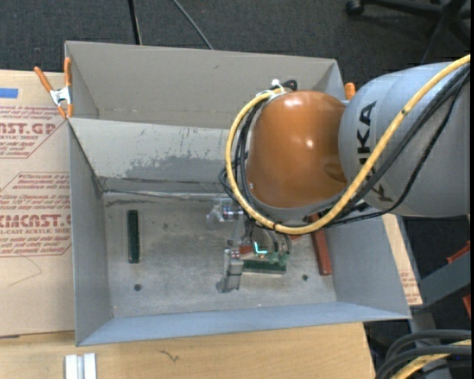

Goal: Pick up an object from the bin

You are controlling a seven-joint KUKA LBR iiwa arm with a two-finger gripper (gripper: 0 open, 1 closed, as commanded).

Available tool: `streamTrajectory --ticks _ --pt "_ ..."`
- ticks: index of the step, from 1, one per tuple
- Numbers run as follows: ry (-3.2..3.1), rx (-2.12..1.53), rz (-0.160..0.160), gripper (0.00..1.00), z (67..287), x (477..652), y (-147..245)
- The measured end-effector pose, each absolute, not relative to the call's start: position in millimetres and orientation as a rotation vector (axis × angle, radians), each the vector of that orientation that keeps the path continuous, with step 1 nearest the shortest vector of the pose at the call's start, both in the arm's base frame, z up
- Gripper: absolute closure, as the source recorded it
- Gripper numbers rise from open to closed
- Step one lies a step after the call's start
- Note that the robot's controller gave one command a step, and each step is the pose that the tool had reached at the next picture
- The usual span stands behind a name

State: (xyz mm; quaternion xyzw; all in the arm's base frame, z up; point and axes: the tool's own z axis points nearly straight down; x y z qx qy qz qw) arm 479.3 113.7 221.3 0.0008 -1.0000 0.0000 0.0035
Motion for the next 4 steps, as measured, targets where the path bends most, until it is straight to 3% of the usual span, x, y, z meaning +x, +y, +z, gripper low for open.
streamTrajectory --ticks 1,2,3,4 --pt "-3.099 0.537 0.000 0.00 69.0 539.3 -47.9" --pt "-3.121 0.390 -0.003 0.00 100.6 533.9 -15.0" --pt "-3.133 0.234 -0.002 0.00 99.4 531.0 -23.3" --pt "-3.137 0.101 -0.003 0.00 68.2 520.7 -21.0"
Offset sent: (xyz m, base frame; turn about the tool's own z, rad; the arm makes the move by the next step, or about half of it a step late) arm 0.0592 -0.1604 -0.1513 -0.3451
